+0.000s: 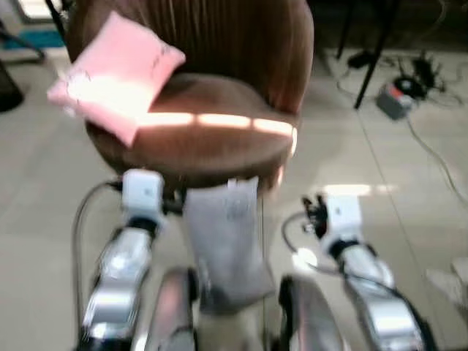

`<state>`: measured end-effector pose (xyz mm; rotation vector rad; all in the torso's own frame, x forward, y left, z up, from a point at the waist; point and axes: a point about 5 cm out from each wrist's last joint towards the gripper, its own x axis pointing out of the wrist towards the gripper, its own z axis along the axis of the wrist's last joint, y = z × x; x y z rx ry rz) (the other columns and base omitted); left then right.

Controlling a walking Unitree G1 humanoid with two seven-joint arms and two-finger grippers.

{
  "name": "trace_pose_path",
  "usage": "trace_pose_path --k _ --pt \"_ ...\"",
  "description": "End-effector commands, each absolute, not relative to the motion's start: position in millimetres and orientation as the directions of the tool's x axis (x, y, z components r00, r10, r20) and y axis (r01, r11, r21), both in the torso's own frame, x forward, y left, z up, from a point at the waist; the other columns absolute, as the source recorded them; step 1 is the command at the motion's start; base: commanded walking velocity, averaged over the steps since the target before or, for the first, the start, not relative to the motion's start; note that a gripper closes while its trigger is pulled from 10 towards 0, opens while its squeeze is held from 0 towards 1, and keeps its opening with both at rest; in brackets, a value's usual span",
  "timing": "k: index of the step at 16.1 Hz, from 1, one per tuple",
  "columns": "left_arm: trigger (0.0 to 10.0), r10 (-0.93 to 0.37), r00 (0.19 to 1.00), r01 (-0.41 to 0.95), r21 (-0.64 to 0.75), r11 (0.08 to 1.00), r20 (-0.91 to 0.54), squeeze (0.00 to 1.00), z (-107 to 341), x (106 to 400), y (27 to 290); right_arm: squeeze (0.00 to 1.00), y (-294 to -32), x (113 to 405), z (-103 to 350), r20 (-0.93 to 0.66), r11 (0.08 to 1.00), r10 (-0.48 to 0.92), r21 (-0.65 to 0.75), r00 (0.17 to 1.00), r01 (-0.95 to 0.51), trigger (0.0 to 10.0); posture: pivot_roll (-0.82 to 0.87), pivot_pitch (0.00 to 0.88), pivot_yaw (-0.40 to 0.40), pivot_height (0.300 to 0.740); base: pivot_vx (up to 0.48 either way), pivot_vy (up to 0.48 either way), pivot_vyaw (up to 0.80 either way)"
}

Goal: Move the pillow to the sofa from floor

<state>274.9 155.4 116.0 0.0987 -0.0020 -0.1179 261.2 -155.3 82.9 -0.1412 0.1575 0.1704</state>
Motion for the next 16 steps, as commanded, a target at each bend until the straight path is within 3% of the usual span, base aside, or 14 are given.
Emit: trace_pose_path --k 1,12,16 --pt "10.0 -0.085 0.996 0.086 0.119 0.989 -0.01 0.0 115.4 274.8 164.4 0.0 -149.6 265.5 87.4 -0.14 0.972 0.179 -0.128 0.974 -0.197 10.0 -0.02 0.047 -0.004 0.538 0.0 -0.48 0.8" --pt "10.0 -0.039 0.999 0.04 0.142 0.989 -0.006 0.0 111.2 274.9 172.4 0.0 -142.7 273.4 84.6 -0.122 0.951 0.242 -0.165 0.963 -0.26 10.0 -0.01 0.04 -0.016 0.538 0.0 -0.477 0.8" --pt "10.0 -0.029 0.999 0.031 0.127 0.991 -0.017 0.0 107.5 272.0 176.1 0.0 -147.9 274.7 81.9 -0.125 0.951 0.231 -0.183 0.965 -0.251 10.0 -0.01 0.041 -0.017 0.538 0.0 0.0 0.0"
